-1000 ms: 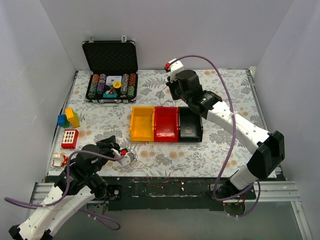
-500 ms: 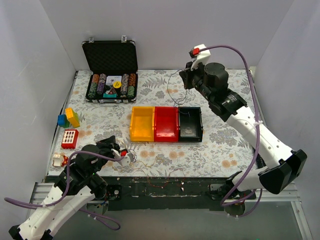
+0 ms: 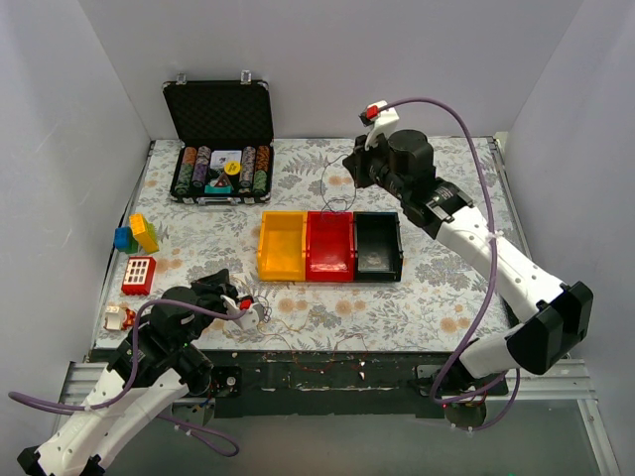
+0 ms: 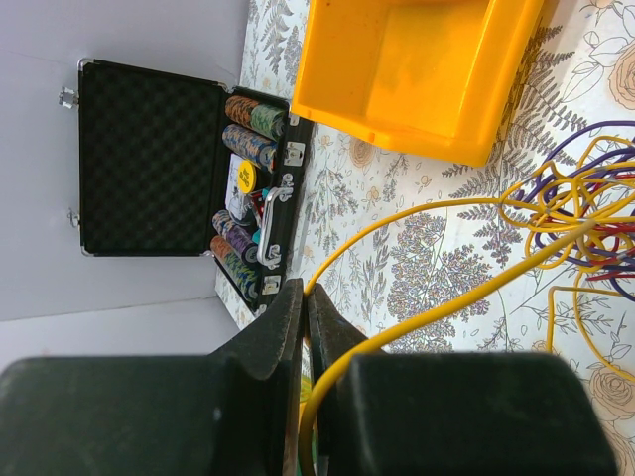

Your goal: Untangle the cables

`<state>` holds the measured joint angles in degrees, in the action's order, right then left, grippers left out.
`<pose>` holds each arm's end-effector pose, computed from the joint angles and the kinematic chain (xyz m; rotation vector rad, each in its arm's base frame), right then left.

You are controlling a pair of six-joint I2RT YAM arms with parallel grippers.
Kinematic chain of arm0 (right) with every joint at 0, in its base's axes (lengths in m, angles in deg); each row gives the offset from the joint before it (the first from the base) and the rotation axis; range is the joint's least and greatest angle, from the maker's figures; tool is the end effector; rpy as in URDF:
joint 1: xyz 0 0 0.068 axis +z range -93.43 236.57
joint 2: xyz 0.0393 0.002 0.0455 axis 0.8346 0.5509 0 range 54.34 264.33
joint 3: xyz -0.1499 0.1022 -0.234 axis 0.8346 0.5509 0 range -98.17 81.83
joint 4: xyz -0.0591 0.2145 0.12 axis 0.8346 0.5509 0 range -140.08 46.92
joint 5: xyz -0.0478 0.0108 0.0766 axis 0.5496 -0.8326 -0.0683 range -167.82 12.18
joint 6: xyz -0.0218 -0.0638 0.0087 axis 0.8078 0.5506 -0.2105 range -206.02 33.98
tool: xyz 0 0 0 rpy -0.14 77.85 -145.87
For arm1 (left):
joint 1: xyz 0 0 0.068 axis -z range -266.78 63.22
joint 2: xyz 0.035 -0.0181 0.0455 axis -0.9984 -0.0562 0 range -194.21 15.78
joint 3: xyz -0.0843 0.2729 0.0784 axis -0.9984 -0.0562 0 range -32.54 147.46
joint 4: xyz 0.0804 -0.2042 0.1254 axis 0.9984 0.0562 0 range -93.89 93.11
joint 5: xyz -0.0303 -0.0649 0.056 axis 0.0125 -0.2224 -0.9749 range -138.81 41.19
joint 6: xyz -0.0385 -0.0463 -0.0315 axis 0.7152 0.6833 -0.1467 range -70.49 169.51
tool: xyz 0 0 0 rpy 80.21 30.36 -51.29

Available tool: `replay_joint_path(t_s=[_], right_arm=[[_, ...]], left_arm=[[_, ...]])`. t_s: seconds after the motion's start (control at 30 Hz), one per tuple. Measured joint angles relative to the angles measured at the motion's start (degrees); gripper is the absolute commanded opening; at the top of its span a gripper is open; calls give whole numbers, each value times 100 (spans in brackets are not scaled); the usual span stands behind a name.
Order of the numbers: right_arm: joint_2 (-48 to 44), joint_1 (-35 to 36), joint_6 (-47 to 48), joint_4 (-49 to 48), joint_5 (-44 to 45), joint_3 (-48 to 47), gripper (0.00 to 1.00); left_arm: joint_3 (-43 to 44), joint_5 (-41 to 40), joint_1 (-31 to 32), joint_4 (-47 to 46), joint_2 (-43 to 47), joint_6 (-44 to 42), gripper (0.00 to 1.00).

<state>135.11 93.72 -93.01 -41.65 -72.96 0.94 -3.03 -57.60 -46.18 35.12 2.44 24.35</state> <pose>0.2709 0.1994 0.4396 -0.3910 1.6965 0.4965 0.0565 -0.0375 0.2536 0.9811 1.7021 -0.0254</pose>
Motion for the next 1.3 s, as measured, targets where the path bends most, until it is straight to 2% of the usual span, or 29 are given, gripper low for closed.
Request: replay_joint_path(t_s=[0.43,0.77,1.13,1.2,1.3], right_arm=[[177,-2,-214,-138,-87,391,1],[260,-2,-256,-203,223,1161,1],[1423,-2,-529,-254,-131,1405,1],[1648,0,-557,-256,-181,1401,5],[1908,17,-597,-225,-186,1381,15]], left_arm=[[0,0,0,-2,0,-42,0],[0,37,0,-50,-52,-59,0],[382,120,0,-411,-649,160,0],[466,136,0,-492,-704,216,0],[516,157,0,-564,-730,289,0]])
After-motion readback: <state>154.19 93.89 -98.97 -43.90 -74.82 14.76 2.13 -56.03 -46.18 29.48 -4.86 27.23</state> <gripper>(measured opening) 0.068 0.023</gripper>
